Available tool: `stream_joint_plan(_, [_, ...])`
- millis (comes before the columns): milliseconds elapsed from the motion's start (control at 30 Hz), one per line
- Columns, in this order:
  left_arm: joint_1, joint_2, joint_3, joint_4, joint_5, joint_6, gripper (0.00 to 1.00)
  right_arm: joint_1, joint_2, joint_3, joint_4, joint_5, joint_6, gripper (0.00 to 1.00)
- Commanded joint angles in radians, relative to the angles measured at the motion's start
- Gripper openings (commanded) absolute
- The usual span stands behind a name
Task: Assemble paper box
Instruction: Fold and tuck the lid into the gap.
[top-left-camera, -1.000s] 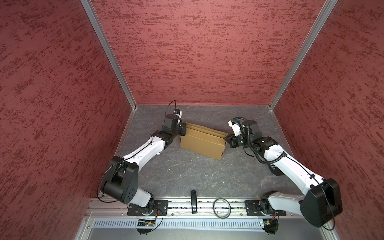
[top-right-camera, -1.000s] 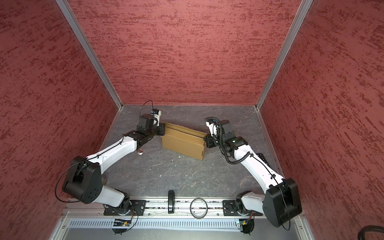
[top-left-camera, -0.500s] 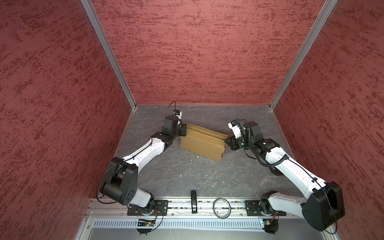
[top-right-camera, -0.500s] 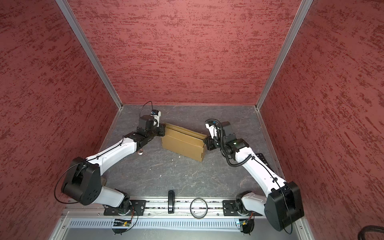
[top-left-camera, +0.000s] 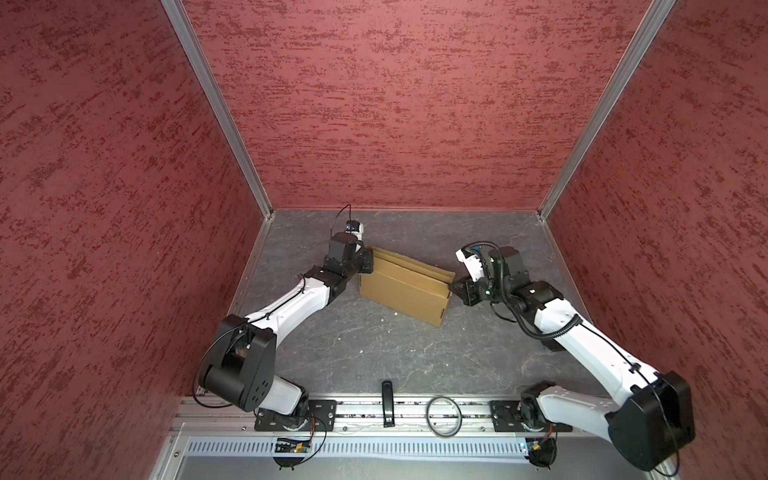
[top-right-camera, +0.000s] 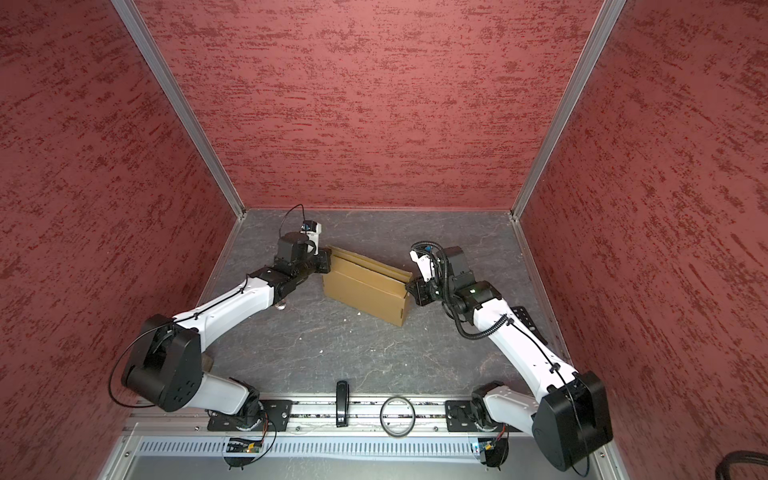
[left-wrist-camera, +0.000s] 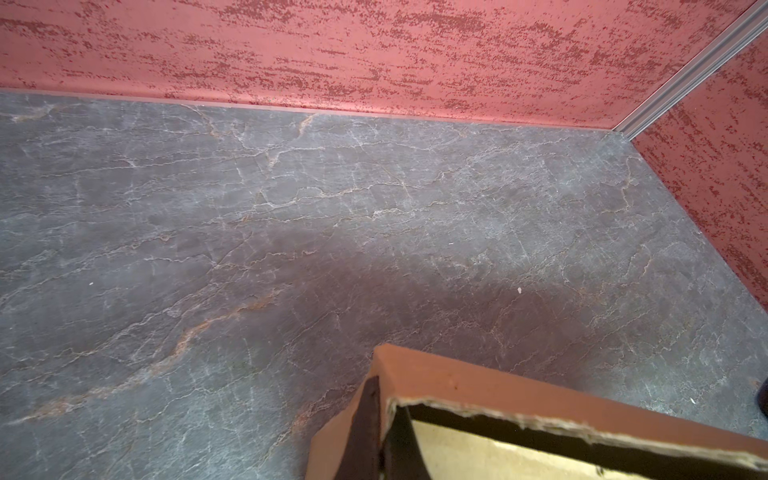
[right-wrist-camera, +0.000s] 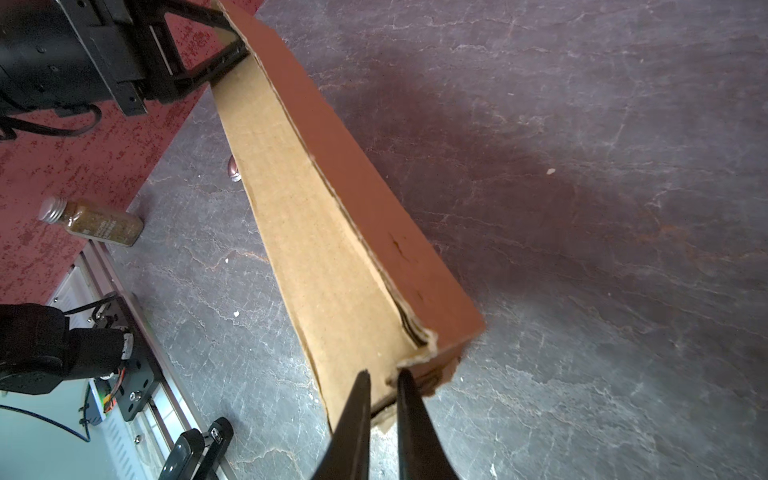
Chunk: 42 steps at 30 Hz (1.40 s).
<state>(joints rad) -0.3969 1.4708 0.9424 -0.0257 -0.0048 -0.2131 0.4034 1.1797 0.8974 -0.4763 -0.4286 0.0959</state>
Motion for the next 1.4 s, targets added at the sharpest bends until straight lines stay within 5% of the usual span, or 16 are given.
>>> stream_joint_plan(0, [-0.005,0.016,-0.045,-0.108,-0.012,-0.009,0.0,0.011,-0.013,-0.009,-0.016,-0.021,-0.007,0.2])
stream_joint_plan(567, [-0.005,0.002,-0.077,-0.083,-0.003,-0.006,0.0,0.011,-0.067,0.151,-0.193,0.107,-0.169,0.59])
stream_joint_plan(667, [-0.005,0.002,-0.083,-0.08,-0.001,-0.006,0.0,0.011,-0.078,0.202,-0.232,0.149,-0.24,0.75])
stream_joint_plan(700, [-0.005,0.0,-0.084,-0.079,-0.001,-0.006,0.0,0.01,-0.075,0.225,-0.247,0.16,-0.261,0.95])
stream_joint_plan(733, [-0.005,-0.002,-0.085,-0.079,-0.001,-0.006,0.0,0.011,-0.067,0.244,-0.262,0.169,-0.273,0.99])
stream_joint_plan(1367, [-0.003,0.011,-0.085,-0.07,0.012,0.003,0.0,0.208,0.18,0.532,-0.383,0.276,-0.626,0.99])
